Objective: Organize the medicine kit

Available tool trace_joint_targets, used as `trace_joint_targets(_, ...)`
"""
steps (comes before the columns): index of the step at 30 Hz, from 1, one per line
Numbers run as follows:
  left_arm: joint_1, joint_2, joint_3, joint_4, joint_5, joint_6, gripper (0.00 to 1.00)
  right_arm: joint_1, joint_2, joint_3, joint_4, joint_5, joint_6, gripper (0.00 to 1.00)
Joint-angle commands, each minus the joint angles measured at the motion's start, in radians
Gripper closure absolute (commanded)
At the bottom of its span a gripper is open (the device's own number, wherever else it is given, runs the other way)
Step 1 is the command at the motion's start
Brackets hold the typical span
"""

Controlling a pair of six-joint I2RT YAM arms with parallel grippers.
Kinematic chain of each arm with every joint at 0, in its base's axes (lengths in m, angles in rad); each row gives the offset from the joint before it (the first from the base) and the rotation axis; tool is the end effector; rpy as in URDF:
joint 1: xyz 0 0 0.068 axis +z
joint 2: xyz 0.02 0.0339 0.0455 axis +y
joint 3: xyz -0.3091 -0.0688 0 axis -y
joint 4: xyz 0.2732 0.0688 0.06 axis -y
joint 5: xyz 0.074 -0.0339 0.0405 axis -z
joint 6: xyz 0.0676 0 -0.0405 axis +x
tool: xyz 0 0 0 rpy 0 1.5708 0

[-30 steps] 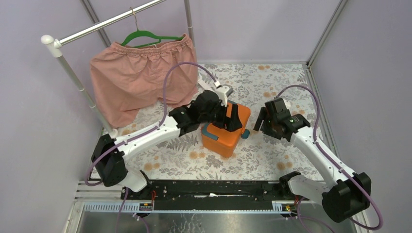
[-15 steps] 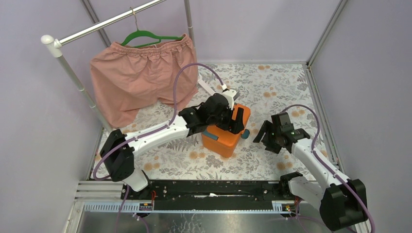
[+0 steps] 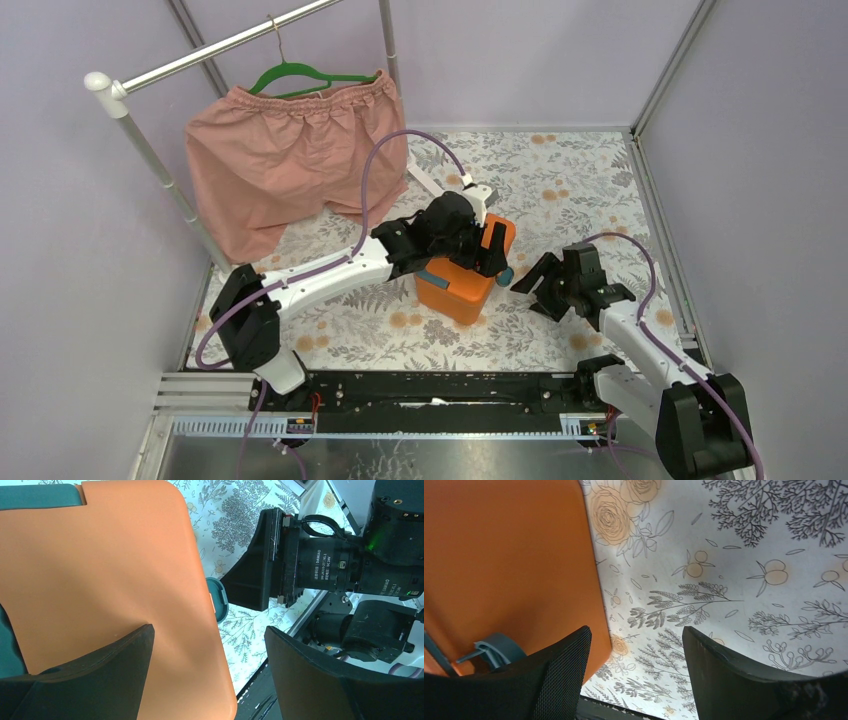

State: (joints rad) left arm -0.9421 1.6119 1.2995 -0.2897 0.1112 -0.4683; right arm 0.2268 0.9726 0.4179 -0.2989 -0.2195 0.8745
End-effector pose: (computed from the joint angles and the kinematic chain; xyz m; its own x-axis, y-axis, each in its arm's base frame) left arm 0.2453 -0.3502 0.3155 -0.6843 0.1783 -0.7070 0.6149 0.6623 -0.4281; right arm 0.1933 0.0597 0.1705 -0.7464 0.5963 -0.2957 0.3332 0.7193 0.6095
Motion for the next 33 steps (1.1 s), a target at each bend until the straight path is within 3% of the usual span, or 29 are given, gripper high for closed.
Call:
trace_joint_targets(1, -0.013, 0.017, 0.018, 0.012, 0.029, 0.018, 0.11, -0.012, -0.021, -0.015, 0.079, -0.037, 0.038, 0.25)
trace_joint_targets(24, -0.012, 0.039, -0.006, 0.005, 0.013, -0.004, 0.12, -0.02, -0.051, -0.107, 0.346, -0.123, 0.124, 0.25)
trace_joint_targets(33, -0.012, 0.044, -0.006, 0.002, 0.011, -0.003, 0.12, -0.02, -0.158, -0.099, 0.33, -0.14, 0.121, 0.24)
